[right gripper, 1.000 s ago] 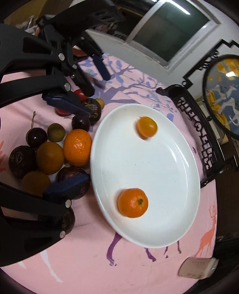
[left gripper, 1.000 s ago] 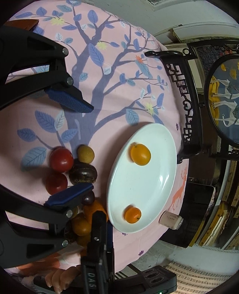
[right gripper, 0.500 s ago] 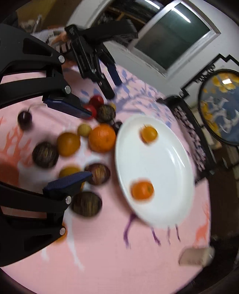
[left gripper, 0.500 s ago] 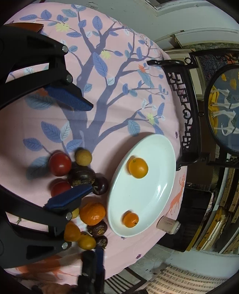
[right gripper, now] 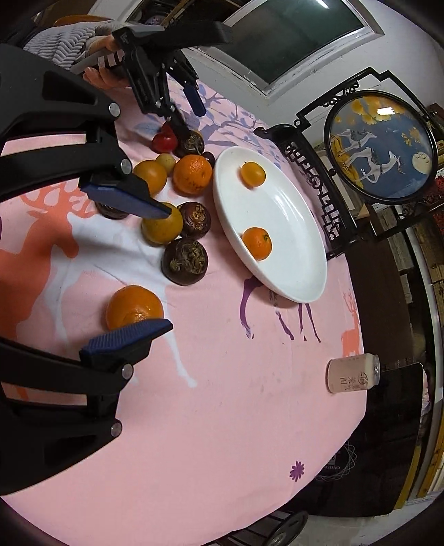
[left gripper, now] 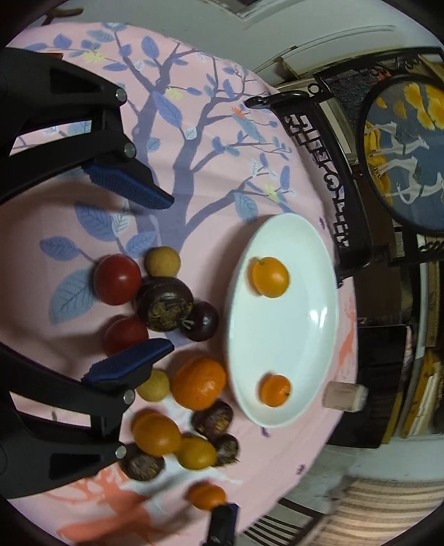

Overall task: Organize fruits
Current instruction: 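Move both open tools back over the fruit cluster, then grasp a dark brown fruit with the left tool while the right tool grasps a mandarin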

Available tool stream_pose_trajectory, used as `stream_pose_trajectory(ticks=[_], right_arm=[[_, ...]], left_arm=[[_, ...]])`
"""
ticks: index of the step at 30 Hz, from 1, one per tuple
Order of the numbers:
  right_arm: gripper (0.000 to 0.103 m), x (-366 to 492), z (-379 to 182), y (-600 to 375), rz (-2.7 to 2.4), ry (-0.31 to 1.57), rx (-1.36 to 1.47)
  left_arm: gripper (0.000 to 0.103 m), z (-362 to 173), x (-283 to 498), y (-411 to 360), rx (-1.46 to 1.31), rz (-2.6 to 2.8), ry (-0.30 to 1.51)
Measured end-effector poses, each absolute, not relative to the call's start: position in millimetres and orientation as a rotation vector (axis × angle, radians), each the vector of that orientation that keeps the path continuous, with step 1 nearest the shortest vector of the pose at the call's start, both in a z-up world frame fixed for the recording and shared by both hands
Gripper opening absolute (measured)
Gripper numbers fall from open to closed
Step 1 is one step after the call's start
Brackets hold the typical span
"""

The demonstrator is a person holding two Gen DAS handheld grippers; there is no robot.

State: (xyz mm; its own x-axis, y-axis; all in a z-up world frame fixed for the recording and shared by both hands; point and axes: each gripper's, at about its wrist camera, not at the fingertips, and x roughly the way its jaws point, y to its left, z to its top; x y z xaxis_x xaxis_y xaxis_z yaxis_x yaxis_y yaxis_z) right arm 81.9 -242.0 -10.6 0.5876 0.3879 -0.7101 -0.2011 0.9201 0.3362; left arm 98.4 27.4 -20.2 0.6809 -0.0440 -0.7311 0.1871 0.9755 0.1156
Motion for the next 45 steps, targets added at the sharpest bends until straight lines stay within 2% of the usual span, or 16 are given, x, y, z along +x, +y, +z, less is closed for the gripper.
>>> stream_pose_trajectory(ticks=[3, 9, 17, 21, 22, 24, 26, 45], right_arm=[[0.061, 82, -10, -241, 0.346, 0.880, 0.226], [0.061, 81, -8, -243, 0.343, 0.876, 0.232], [0.061, 81, -9, -243, 0.334, 0.879, 0.224], [0.061, 82, -11, -243, 0.325, 0.884, 0.225], [0.061, 82, -11, -243, 0.325, 0.884, 0.226], [0.061, 82, -12, -242, 0.329, 0.887, 0.223], [0.061, 82, -13, -241, 0.331, 0.891, 0.216], [0.061, 95, -32, -245, 0.255, 0.951, 0.195]], left_arm=[[0.082, -22, 102, 33, 0.274, -0.012, 0.779], [0.078, -17, 104, 74, 0.119, 0.045, 0.817], [0.077, -15, 98, 30, 0.212, -0.106, 0.752], [0.063, -29, 108, 14, 0.288, -0.134, 0.784], [0.056, -30, 110, 14, 0.292, -0.137, 0.785], [0.052, -32, 118, 20, 0.256, -0.165, 0.811], [0.043, -35, 126, 29, 0.185, -0.212, 0.852], [0.043, -29, 120, 44, 0.102, -0.186, 0.861]])
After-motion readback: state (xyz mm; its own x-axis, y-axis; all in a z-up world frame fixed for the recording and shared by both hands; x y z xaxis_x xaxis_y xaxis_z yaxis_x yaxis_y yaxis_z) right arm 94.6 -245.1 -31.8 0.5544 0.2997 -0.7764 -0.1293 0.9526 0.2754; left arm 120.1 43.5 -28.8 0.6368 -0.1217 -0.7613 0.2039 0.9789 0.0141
